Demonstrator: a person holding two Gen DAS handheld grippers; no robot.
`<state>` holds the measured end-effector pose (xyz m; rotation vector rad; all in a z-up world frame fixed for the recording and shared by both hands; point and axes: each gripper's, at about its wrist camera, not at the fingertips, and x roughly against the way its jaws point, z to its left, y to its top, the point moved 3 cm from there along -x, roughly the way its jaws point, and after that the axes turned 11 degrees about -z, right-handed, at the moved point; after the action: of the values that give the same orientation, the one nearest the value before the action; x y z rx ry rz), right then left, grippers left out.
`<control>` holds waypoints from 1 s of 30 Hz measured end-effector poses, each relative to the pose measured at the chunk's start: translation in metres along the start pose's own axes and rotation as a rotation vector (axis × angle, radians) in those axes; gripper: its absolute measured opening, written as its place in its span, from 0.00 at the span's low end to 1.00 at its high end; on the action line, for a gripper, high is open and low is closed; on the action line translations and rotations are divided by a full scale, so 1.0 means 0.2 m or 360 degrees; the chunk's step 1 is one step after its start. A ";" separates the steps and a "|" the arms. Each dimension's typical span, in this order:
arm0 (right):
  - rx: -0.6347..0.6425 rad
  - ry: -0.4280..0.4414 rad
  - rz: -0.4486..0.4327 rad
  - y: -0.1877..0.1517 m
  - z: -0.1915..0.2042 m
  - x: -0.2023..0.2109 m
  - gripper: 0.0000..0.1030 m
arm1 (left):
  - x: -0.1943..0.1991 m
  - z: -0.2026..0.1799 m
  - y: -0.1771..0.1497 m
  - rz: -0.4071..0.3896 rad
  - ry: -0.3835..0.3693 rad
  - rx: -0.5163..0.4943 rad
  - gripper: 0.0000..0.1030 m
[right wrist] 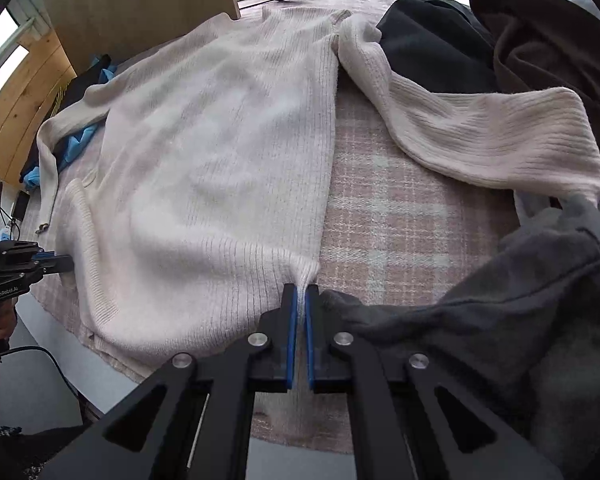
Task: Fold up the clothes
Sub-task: 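Smooth the cardigan front with the left gripper while the right gripper releases the hem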
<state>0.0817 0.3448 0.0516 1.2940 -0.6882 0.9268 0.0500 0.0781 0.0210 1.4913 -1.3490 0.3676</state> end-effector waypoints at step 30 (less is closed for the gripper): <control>-0.0156 0.0371 -0.0264 -0.21 0.16 0.32 0.05 | 0.49 0.21 -0.06 -0.0038 0.0126 0.0190 0.04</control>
<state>0.1513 0.3239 0.0915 1.1173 -0.4325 0.8801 0.0758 -0.0128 0.0745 1.5733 -1.2638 0.4945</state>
